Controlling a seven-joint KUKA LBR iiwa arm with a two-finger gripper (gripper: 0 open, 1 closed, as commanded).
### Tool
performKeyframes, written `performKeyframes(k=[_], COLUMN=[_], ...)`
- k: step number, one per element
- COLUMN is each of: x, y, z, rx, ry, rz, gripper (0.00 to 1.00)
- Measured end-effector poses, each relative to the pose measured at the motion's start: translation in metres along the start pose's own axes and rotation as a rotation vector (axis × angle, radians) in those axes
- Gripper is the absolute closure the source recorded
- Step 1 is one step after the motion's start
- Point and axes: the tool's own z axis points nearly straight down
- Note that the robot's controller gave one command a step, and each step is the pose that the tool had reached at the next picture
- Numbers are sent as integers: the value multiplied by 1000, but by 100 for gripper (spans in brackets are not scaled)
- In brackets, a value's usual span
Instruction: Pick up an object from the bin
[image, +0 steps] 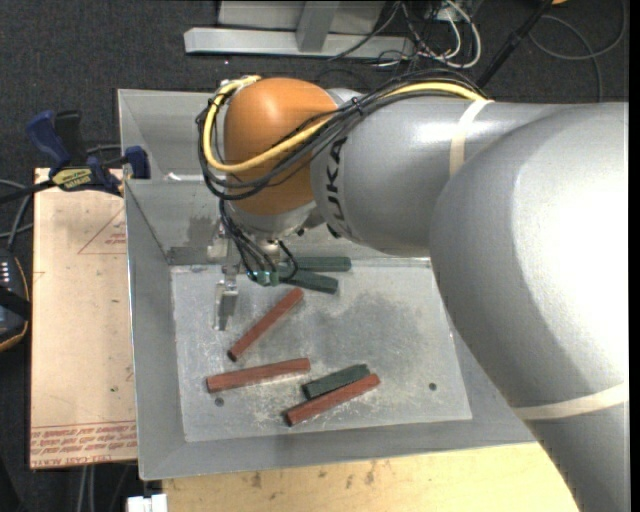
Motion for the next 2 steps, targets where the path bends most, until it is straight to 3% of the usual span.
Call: performKeyframes(k=[1,2], x=[-2,24], y=[-1,-5], z=[-5,24], rx=[-1,-2], ry=[-8,-18], rz=[2,-116], gripper=[0,0])
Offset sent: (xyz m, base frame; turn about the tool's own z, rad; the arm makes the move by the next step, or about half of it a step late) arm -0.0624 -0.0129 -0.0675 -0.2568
